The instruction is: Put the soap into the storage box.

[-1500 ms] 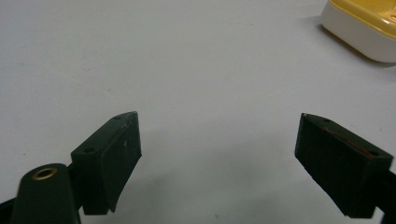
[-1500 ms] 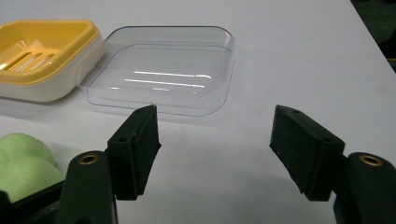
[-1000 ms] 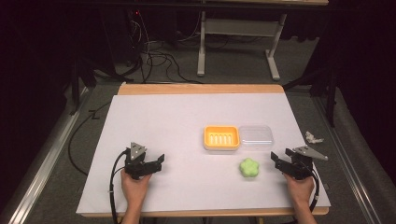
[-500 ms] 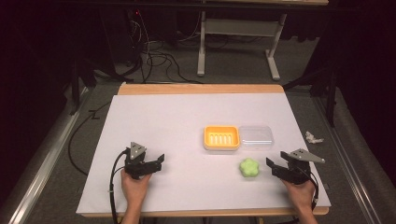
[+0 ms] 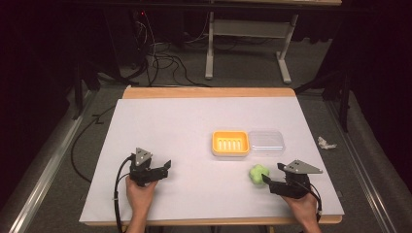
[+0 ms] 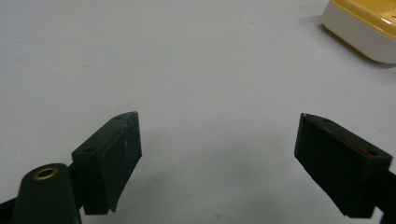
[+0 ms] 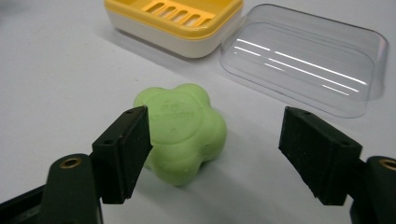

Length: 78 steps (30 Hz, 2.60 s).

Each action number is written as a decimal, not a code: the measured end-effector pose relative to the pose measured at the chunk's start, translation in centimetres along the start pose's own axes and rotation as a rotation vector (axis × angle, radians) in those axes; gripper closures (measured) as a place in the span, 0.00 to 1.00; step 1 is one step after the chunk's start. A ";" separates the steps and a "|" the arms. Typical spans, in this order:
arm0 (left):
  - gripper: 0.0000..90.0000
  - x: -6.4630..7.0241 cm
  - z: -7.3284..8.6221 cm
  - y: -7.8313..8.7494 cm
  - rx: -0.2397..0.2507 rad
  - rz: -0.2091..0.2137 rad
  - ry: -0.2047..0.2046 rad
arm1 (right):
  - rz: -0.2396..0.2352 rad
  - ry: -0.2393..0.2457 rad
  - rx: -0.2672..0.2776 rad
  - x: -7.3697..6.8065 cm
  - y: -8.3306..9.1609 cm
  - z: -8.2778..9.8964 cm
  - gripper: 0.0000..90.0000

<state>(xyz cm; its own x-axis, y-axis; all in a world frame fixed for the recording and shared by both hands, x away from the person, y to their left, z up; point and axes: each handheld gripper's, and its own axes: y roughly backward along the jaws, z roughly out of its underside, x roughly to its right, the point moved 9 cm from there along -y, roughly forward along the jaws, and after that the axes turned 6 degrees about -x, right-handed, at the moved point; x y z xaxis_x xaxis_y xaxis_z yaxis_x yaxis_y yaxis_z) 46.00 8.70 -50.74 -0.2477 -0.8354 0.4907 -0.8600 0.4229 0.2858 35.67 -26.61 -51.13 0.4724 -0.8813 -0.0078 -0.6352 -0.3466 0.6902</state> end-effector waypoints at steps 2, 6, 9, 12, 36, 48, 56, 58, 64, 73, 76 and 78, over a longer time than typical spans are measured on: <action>0.17 0.0 0.0 0.0 0.001 0.000 -0.001 | -0.009 0.005 -0.013 -0.4 -0.2 0.0 0.25; 0.17 0.0 0.0 0.0 -0.001 -0.001 -0.002 | -0.019 0.027 -0.034 -1.1 -0.8 0.1 0.23; 0.17 0.0 0.0 0.0 -0.004 -0.002 -0.001 | -0.025 0.044 -0.048 -1.5 -1.3 0.0 0.22; 0.17 -0.1 0.0 -0.1 -0.003 -0.004 -0.001 | -0.029 0.060 -0.065 -1.9 -1.8 0.0 0.21; 0.17 0.0 0.0 0.0 -0.003 -0.001 -0.004 | -0.005 0.134 -0.191 -2.2 -3.7 0.2 0.29; 0.17 0.0 0.0 0.0 0.000 0.001 0.003 | -0.016 0.120 -0.161 -2.3 -3.1 0.0 0.29; 0.17 0.1 0.1 0.0 0.001 -0.004 -0.010 | -0.030 0.114 -0.125 -2.4 -2.3 -1.1 0.29; 0.17 0.0 0.0 0.0 0.003 -0.002 -0.004 | -0.040 0.108 -0.112 -2.4 -2.1 -1.3 0.29; 0.17 0.0 0.0 0.0 0.004 -0.003 -0.013 | -0.063 0.078 -0.088 -2.2 -1.6 -2.1 0.29; 0.17 0.1 0.1 0.1 0.003 0.001 -0.015 | -0.084 0.062 -0.038 -2.3 -0.3 -4.0 0.29; 0.17 0.1 0.0 0.1 0.006 -0.001 -0.009 | -0.087 0.061 -0.032 -2.3 0.0 -4.5 0.29; 0.17 0.0 0.0 0.0 0.000 -0.006 -0.008 | -0.084 0.060 -0.025 -2.3 0.1 -5.1 0.29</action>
<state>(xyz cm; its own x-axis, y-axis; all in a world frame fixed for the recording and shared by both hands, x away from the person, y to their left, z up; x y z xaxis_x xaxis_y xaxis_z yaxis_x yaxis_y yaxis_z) 46.01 8.68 -50.80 -0.2456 -0.8407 0.4826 -0.8615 0.4175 0.2889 37.60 -22.96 -47.40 0.5598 -0.8283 -0.0236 -0.5766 -0.4098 0.7068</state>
